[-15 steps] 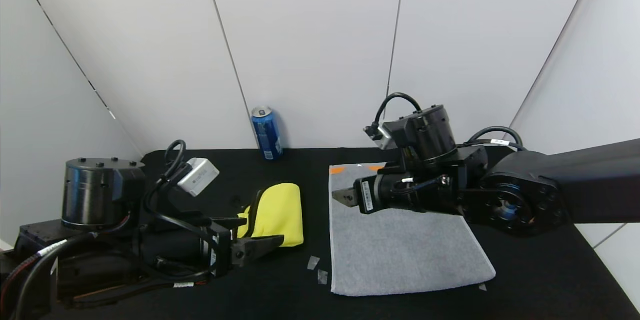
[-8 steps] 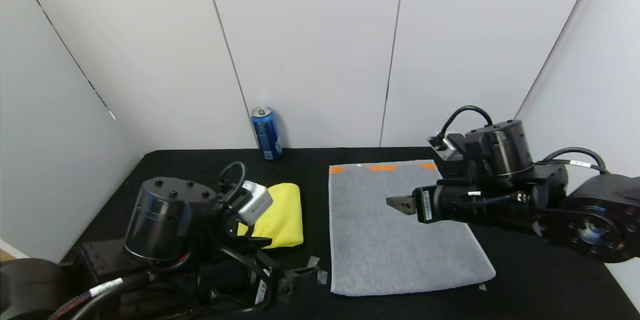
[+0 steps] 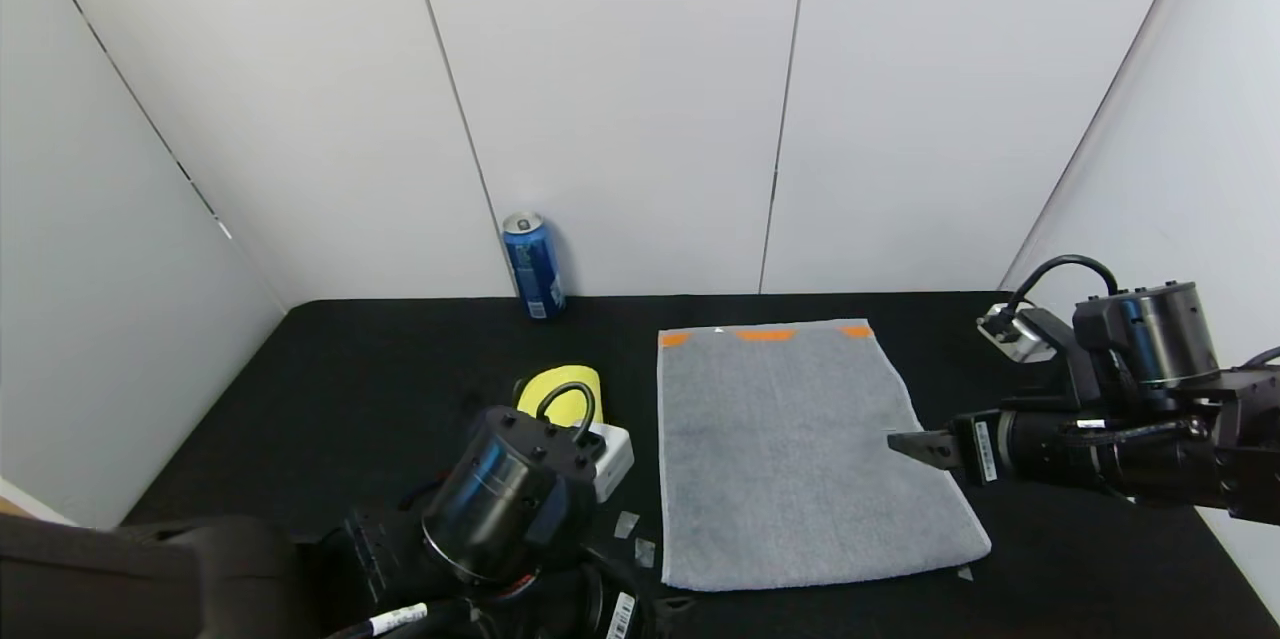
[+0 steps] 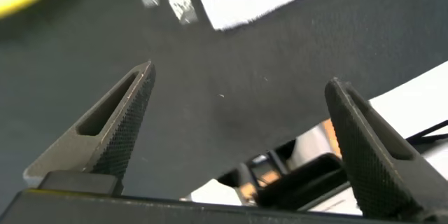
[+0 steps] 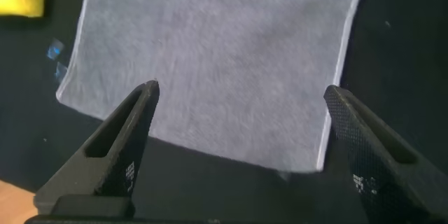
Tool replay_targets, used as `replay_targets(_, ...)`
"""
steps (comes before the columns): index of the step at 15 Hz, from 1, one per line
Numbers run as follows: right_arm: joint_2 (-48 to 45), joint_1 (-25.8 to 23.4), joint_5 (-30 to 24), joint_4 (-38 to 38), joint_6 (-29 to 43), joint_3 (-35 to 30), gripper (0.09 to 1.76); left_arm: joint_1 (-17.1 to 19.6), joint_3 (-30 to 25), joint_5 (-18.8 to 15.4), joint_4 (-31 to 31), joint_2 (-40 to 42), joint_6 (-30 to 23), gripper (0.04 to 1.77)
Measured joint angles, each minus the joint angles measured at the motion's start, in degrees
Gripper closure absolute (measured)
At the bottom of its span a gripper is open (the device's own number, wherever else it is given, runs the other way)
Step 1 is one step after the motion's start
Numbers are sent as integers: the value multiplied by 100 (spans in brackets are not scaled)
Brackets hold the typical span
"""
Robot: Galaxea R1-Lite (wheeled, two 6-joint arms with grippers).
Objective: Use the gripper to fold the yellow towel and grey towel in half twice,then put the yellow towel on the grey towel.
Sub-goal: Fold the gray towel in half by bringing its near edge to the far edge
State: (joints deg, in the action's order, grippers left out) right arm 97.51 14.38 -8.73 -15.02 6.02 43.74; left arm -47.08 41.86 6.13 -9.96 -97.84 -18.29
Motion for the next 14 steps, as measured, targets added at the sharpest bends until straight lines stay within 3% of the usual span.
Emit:
replay_targets(4,-38,-494,-325,33,-171,-236,15,-96,100,-288,20,-411,-286,9)
replay_targets(8,124,-995,-791,41,-335,-341,15,41,297,-1495,-68,-707,-443,9)
replay_targets(9,183,-1089,-864,55,-446,-367,15,91,343,-1662,-85,-761,-443,9)
replay_targets(14,508,-1287,-925,57,-640,-494,14,235,491,-1844,-594,-1130,-432,9)
